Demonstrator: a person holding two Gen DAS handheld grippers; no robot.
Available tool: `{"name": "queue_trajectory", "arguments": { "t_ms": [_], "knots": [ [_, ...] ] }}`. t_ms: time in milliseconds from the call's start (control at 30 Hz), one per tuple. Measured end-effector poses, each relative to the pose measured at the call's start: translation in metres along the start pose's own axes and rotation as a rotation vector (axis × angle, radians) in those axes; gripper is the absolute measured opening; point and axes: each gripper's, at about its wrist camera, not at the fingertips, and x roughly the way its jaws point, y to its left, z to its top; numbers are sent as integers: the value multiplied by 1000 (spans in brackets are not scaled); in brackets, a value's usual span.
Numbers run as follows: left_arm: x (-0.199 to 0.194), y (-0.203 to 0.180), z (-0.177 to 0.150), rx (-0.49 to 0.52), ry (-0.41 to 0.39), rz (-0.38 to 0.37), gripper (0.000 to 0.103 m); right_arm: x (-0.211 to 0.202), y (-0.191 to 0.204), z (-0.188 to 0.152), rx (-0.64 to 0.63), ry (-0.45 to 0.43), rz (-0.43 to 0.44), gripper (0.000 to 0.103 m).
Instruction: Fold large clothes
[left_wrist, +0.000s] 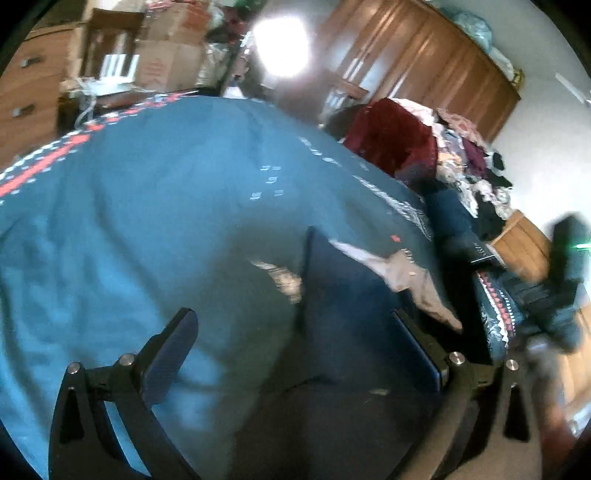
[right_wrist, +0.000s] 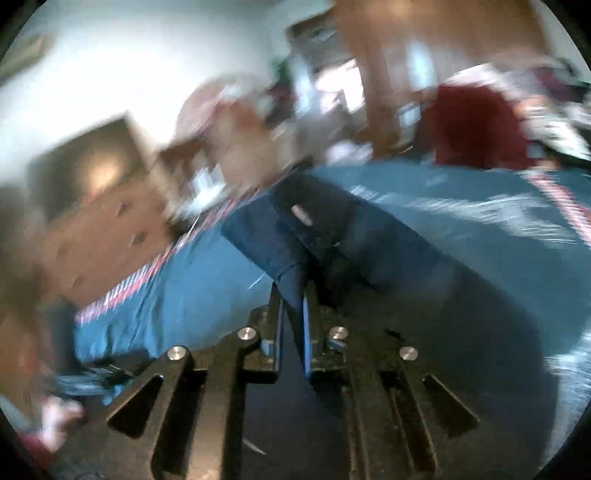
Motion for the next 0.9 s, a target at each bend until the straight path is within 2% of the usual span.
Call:
{"name": "queue_trajectory", "arguments": {
  "t_ms": [33, 100, 133, 167, 267, 333, 400, 533, 567, 600, 633, 667, 700, 733, 767, 833, 900],
  "knots": [
    [0, 10, -3, 2, 23, 18, 102, 34, 8, -12, -12, 91, 26, 11],
    [4, 29, -10, -5, 76, 46, 102, 85, 15, -43, -27, 258, -3, 18],
    [6, 35, -14, -8, 89, 44, 102, 98, 16, -59, -24, 305, 6, 20],
    [7, 40, -17, -10, 97, 43, 102, 97, 15, -68, -6, 307, 23, 25],
    [17, 46, -27, -8, 121, 28, 102, 67, 3, -75, 52, 265, 25, 41],
    [26, 41, -30, 11, 141, 12, 102, 34, -14, -80, 99, 217, 47, 45],
    [31, 35, -32, 34, 161, -10, 102, -5, -47, -88, 162, 172, 24, 46],
    [30, 33, -36, 80, 211, -51, 102, -89, -152, -132, 382, 132, -165, 46],
    [29, 35, -38, 83, 224, -52, 102, -105, -176, -148, 438, 152, -225, 46],
    [28, 38, -40, 81, 235, -49, 102, -115, -207, -165, 484, 209, -322, 46],
    [27, 41, -43, 76, 242, -48, 102, -124, -238, -186, 547, 268, -390, 29],
    [24, 43, -44, 71, 245, -46, 102, -133, -252, -195, 606, 259, -376, 0],
    [20, 43, -44, 70, 246, -39, 102, -153, -263, -198, 679, 236, -372, 0],
    [15, 42, -45, 75, 247, -26, 102, -165, -261, -193, 667, 214, -381, 3],
    [12, 41, -45, 79, 247, -19, 102, -179, -257, -185, 634, 165, -379, 22],
    [7, 36, -49, 85, 253, -3, 102, -193, -258, -167, 627, 62, -349, 50],
    [4, 34, -53, 83, 266, 10, 102, -175, -272, -146, 597, 79, -331, 49]
  ]
}}
